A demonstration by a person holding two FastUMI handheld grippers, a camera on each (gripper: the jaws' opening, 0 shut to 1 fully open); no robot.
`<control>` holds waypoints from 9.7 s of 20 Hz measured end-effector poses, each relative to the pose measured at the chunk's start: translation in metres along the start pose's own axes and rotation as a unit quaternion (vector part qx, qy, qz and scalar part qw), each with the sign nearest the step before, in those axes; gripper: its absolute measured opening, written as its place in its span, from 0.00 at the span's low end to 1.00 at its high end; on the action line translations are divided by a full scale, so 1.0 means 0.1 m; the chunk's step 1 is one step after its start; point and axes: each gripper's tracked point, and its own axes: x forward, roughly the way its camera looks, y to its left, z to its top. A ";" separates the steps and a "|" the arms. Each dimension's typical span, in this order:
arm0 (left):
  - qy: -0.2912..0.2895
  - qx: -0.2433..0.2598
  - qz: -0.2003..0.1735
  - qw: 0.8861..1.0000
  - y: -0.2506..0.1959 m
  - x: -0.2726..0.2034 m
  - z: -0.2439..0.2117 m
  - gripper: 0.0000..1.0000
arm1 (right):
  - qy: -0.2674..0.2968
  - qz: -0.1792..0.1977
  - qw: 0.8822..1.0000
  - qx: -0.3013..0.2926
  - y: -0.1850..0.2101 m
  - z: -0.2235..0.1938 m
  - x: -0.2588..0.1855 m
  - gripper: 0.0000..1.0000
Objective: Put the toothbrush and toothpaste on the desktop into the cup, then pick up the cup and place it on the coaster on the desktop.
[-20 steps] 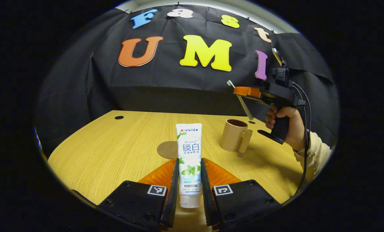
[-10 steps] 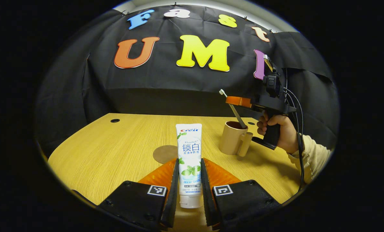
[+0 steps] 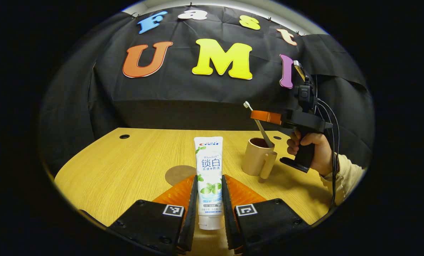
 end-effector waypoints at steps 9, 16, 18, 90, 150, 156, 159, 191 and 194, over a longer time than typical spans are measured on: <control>-0.014 -0.012 0.007 1.000 -0.07 -0.06 0.22 0.39 | -0.002 0.018 1.000 0.015 0.07 0.04 -0.33 0.03; -0.016 -0.019 -0.003 1.000 -0.33 0.07 0.41 0.39 | -0.030 0.006 0.999 -0.017 -0.11 0.25 -0.80 0.40; -0.022 -0.013 -0.006 1.000 -0.43 0.16 0.50 0.39 | -0.033 0.010 0.999 -0.033 -0.13 0.26 -0.93 0.55; -0.161 0.034 0.036 0.986 -0.04 -0.67 1.27 0.98 | 0.238 -0.145 0.960 0.001 0.23 -0.50 -1.11 0.97; -0.071 -0.016 0.117 0.990 1.39 -1.07 -0.06 0.98 | 0.533 -0.089 0.841 -0.026 1.61 -1.60 -0.16 0.26; -0.067 -0.022 0.125 0.990 1.50 -1.06 -0.11 0.98 | 0.554 -0.085 0.827 -0.053 1.81 -1.87 -0.01 0.27; -0.064 -0.021 0.127 0.990 1.50 -1.04 -0.11 0.98 | 0.554 -0.080 0.827 -0.051 1.79 -1.85 0.00 0.26; -0.118 0.027 0.065 0.990 -0.02 -1.77 0.46 0.98 | 0.083 -0.125 0.987 -0.052 0.94 -0.32 -3.17 0.96; -0.126 0.040 0.059 0.989 -0.14 -1.83 0.50 0.98 | 0.043 -0.138 0.987 -0.065 0.86 -0.40 -3.42 0.94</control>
